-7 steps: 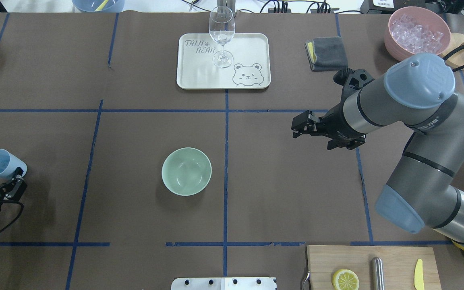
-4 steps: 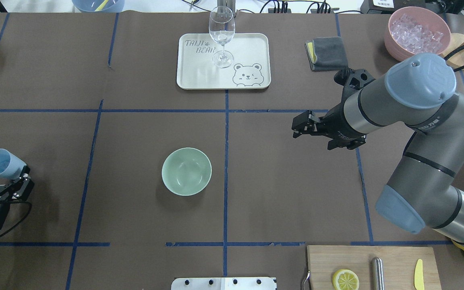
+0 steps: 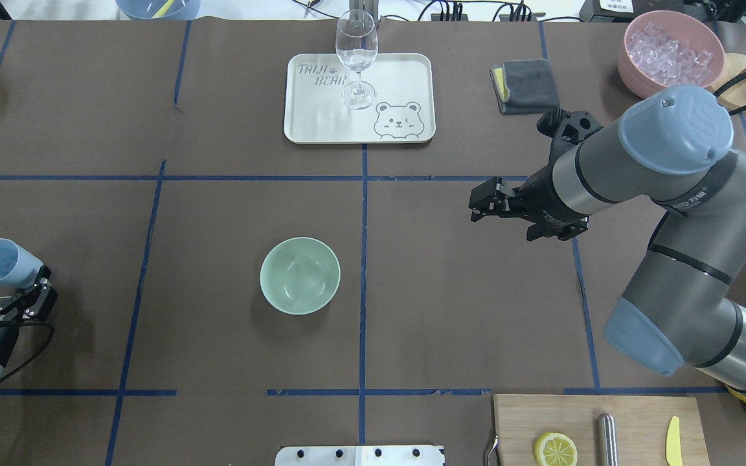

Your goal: Pour ice into bowl

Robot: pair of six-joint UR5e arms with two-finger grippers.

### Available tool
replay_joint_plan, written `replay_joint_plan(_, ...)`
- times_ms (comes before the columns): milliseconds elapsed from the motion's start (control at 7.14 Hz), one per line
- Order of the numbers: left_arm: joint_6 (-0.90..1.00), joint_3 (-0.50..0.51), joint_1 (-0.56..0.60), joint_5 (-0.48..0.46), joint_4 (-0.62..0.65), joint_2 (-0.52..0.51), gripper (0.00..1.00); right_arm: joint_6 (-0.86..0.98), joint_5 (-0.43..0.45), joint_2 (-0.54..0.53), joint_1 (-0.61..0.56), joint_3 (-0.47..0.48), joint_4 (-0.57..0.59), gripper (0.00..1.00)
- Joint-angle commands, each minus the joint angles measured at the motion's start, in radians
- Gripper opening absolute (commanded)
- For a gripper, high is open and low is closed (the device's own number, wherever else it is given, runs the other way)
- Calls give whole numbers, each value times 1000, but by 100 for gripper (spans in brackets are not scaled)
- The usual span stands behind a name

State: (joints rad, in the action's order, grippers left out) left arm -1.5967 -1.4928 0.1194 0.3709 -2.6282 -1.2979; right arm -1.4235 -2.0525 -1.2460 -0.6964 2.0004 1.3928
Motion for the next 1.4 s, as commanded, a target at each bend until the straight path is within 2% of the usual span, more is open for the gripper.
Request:
replay_joint_plan(0,1,2,29,13,2,-3,97,0,0,0,2,-2,0,100)
replay_joint_plan(701,0,45,54,65,2,-29,96,0,0,2,2,-3,0,100)
replay_joint_plan(841,0,46,55,65,2,-35,89,0,0,2,2,-3,0,100)
replay_joint_plan(1121,6,46,60,74,-1,-34,25,1,0,2,0,-3,0,100)
replay_joint_plan(1261,7,42,68,94,-31,-32,0,0,0,2,0,-2,0,100)
